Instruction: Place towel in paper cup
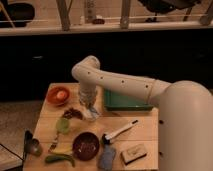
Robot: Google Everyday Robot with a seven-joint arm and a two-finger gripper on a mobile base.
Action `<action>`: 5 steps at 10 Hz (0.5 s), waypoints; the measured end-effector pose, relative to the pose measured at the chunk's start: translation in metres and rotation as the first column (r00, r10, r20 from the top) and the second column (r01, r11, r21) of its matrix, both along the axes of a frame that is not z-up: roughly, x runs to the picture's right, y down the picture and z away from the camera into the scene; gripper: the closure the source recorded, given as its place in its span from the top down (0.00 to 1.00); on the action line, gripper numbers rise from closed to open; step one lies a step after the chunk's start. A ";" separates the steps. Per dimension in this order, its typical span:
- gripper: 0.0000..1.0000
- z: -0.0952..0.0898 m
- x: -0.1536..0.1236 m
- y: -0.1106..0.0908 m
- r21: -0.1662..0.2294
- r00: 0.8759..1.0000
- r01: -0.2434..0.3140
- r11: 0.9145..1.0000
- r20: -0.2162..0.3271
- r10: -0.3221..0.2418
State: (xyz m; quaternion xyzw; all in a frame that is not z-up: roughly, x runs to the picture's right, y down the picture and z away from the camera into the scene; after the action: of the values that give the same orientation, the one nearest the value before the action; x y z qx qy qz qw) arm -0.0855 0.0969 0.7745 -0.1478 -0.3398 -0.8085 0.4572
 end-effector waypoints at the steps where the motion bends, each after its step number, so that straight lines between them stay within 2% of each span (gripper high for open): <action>1: 0.48 0.000 0.000 0.001 -0.004 1.000 -0.001 1.000 -0.003 0.001; 3: 0.71 0.001 0.000 0.002 -0.012 1.000 -0.002 1.000 -0.007 0.002; 4: 0.78 0.001 0.000 0.002 -0.014 1.000 -0.003 1.000 -0.005 0.003; 5: 0.80 0.002 0.000 0.002 -0.015 1.000 -0.003 1.000 -0.004 0.003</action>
State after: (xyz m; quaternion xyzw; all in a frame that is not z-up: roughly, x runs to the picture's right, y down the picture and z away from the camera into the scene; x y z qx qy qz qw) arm -0.0854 0.0986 0.7761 -0.1524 -0.3451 -0.8051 0.4578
